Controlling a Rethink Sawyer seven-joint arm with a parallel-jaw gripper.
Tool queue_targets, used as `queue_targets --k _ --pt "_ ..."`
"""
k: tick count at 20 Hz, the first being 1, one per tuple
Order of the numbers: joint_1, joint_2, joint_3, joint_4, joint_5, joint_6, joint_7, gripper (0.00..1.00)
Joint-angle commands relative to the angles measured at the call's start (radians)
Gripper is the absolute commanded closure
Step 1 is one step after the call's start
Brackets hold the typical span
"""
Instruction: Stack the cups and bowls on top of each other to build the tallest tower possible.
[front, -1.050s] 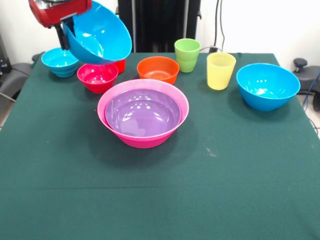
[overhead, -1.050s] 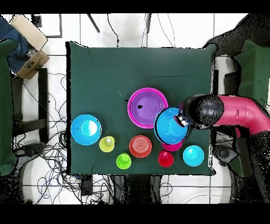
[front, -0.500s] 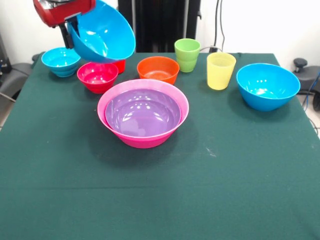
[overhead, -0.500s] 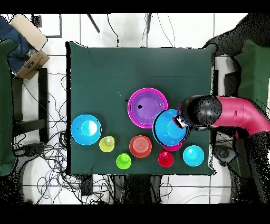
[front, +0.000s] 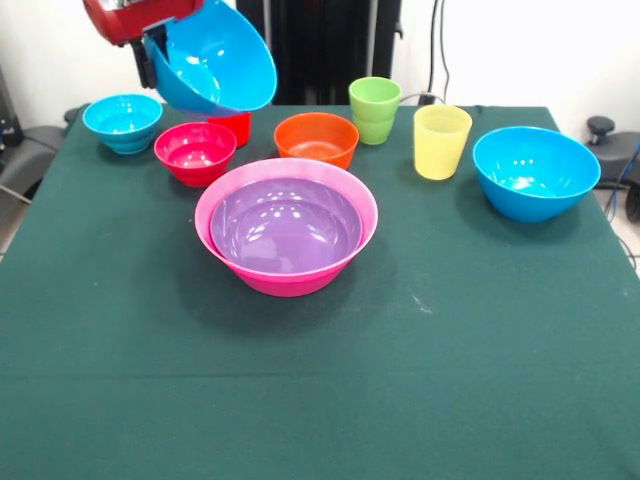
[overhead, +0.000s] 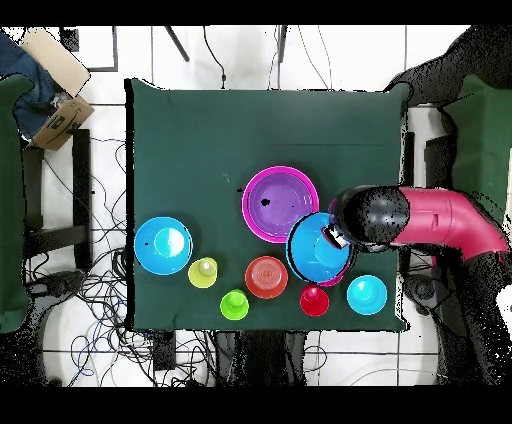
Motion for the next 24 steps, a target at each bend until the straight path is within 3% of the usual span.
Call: queue_targets --k 1,24 --pt "0.07 -0.043 -0.065 0.081 0.004 -0.083 0.199 1.0" --pt "0.179 -0.07 -0.154 0.113 0.057 -0.128 0.258 1.0"
